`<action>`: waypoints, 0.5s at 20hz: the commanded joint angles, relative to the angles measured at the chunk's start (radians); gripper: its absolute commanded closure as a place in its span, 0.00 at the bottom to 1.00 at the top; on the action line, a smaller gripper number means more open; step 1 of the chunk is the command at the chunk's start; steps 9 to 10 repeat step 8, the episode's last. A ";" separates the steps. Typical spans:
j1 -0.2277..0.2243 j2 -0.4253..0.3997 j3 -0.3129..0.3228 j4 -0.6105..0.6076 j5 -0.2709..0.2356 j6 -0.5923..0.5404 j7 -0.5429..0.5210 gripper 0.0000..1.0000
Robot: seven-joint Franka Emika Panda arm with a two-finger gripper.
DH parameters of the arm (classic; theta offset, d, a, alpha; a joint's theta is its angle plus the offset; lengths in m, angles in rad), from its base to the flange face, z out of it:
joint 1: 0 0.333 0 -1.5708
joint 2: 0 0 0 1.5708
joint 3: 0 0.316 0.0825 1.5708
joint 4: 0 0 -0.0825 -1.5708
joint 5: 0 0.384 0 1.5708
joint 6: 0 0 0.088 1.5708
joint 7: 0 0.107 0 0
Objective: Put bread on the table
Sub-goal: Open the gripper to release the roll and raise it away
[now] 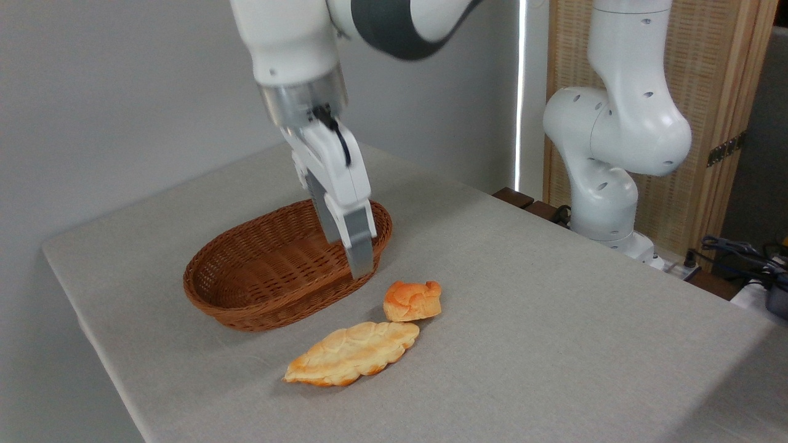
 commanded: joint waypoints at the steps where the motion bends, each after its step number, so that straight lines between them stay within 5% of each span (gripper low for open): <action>1: -0.004 0.009 0.005 0.039 -0.010 0.004 -0.105 0.00; 4: -0.006 0.023 0.004 0.044 -0.005 0.054 -0.314 0.00; 10: -0.006 0.026 0.012 0.046 -0.016 0.061 -0.264 0.00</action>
